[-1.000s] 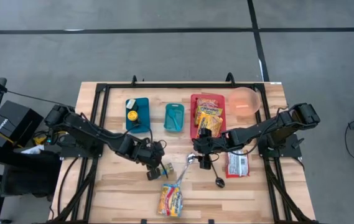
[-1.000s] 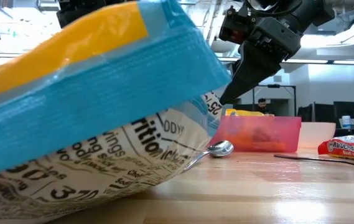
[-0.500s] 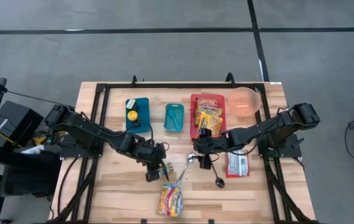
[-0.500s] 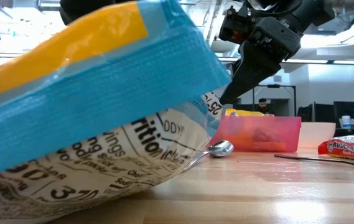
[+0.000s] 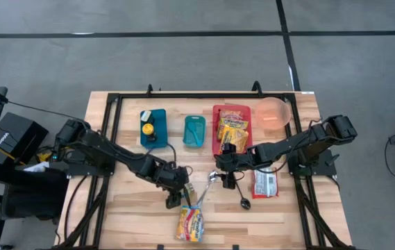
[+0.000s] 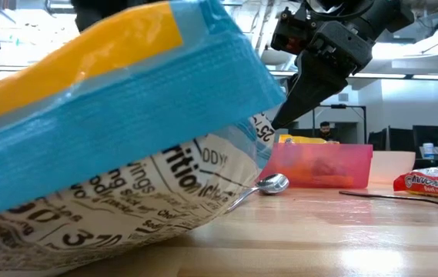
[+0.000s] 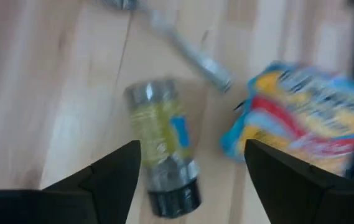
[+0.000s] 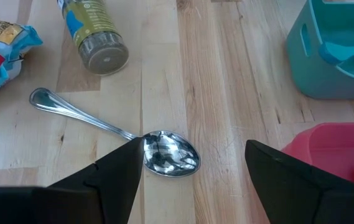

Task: Pick & Place Food Item
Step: Put the black spice bottle into the blue bin

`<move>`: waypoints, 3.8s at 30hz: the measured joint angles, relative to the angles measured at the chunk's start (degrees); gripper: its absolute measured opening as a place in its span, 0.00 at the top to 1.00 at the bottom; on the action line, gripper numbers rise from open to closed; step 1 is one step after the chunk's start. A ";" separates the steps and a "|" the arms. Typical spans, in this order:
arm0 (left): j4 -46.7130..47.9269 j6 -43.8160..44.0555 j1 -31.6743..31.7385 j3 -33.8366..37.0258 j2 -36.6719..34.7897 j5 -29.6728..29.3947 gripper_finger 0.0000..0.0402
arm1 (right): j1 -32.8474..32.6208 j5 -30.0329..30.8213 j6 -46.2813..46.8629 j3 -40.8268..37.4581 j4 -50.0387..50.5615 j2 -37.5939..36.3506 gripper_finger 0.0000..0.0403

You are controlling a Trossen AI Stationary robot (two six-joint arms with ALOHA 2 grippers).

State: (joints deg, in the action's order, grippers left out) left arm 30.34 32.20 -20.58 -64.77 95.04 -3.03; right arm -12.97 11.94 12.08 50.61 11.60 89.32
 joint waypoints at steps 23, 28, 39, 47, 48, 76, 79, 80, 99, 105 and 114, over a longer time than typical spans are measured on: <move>-0.49 1.29 0.41 0.02 4.80 -0.13 0.37 | -0.02 -0.02 0.63 0.00 -0.02 0.00 0.32; -0.47 2.53 0.76 0.02 7.78 0.57 0.37 | -0.02 -0.02 0.63 0.00 -0.02 0.00 0.32; -1.01 4.07 1.22 -0.09 13.09 2.49 0.37 | -0.01 -0.02 1.01 0.00 0.00 0.00 0.32; -0.94 1.44 1.04 -0.06 13.01 1.39 0.37 | 0.00 -0.02 1.03 0.00 -0.02 0.00 0.32; -0.93 0.77 1.03 -0.04 13.01 1.32 0.37 | -0.02 -0.02 1.03 0.00 -0.02 0.00 0.32; -2.09 -1.98 1.07 0.07 13.03 0.49 0.47 | -0.02 -0.02 1.05 0.00 -0.02 0.00 0.32; -2.02 -1.96 1.07 0.07 13.03 0.47 0.52 | -0.01 -0.02 1.05 0.00 -0.02 0.00 0.32; -2.00 -1.96 1.07 0.05 13.03 0.46 0.53 | -0.02 -0.02 1.05 0.00 -0.01 0.00 0.32; -2.31 -1.76 1.07 0.06 13.03 0.44 0.52 | -0.01 -0.02 1.05 0.00 0.00 0.00 0.32; -2.31 -1.74 1.07 0.04 13.03 0.47 0.53 | -0.02 -0.02 1.05 0.00 -0.02 0.00 0.32; -2.31 -1.72 1.07 0.04 13.03 0.47 0.53 | -0.02 -0.02 1.05 0.00 -0.01 0.00 0.32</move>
State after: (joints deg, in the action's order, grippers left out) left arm 28.03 30.47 -19.51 -64.73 108.07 -2.57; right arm -12.99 11.92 13.13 50.61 11.59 89.32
